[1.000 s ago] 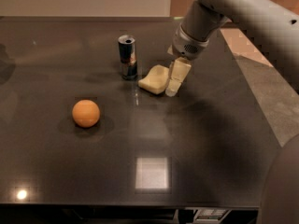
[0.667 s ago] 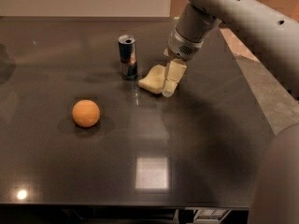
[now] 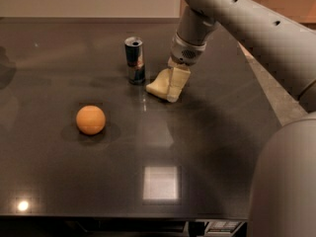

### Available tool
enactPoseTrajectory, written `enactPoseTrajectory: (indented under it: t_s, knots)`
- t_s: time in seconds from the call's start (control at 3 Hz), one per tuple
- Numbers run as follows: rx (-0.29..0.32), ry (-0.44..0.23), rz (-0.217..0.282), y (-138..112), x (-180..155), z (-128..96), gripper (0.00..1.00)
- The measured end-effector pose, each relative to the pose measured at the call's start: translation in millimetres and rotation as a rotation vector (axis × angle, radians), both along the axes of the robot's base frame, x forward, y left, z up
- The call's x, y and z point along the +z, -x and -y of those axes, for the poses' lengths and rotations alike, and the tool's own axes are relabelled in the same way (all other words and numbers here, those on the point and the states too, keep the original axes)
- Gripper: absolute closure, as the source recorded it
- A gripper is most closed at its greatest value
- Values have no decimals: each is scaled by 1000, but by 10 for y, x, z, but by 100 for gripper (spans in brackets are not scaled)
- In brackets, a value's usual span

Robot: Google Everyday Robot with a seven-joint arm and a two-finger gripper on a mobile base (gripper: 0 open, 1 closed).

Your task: Pick sponge

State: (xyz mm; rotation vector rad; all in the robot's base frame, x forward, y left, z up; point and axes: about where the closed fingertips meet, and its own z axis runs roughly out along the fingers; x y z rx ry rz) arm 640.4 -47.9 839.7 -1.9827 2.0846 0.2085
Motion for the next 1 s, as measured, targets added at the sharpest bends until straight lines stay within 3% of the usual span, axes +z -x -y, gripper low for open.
enactPoseTrajectory:
  t_s: [0.67, 1.0]
  knots:
    - [7, 35, -20, 18, 14, -11, 64]
    - [20, 30, -14, 64, 176, 24, 87]
